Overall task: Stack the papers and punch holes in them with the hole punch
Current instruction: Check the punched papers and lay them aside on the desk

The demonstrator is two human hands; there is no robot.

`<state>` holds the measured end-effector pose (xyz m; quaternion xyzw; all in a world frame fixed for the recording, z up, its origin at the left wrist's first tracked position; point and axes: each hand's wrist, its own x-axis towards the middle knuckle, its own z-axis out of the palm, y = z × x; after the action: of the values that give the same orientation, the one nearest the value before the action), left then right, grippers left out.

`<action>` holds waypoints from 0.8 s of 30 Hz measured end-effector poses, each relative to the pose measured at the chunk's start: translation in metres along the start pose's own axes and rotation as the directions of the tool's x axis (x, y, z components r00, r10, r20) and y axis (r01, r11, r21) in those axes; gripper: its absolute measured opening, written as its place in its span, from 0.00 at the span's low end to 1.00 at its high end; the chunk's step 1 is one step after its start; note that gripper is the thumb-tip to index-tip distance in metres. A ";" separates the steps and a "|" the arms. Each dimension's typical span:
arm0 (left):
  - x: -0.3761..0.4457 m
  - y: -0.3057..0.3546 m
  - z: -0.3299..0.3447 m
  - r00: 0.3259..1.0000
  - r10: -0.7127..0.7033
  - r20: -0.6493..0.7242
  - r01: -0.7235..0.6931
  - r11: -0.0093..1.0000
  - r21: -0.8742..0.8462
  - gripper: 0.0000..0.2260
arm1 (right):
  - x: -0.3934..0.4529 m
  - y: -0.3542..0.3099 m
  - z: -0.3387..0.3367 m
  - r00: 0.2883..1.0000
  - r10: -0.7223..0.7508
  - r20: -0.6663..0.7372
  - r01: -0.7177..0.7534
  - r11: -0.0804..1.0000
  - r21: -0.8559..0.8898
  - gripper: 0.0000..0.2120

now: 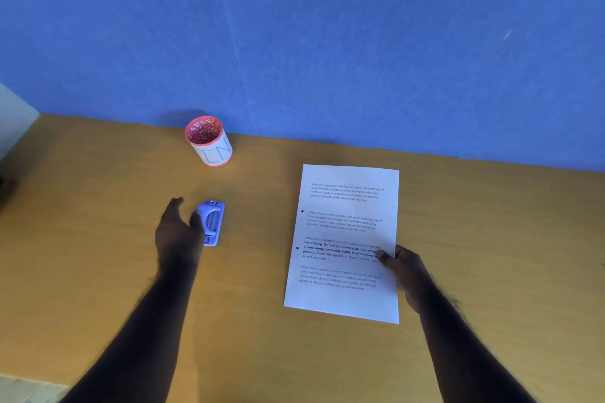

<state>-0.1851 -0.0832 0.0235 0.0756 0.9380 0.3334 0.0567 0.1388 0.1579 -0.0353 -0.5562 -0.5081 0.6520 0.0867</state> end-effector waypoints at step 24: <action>-0.106 0.174 0.032 0.706 0.583 0.402 -0.112 0.653 -0.750 0.11 | -0.074 -0.101 -0.080 0.847 -0.514 -0.134 0.520 0.854 0.011 0.10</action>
<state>-0.0581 0.0507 0.1150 0.3436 0.6416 0.6109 0.3116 0.1850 0.2002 0.0997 -0.4369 -0.6170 0.5797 0.3038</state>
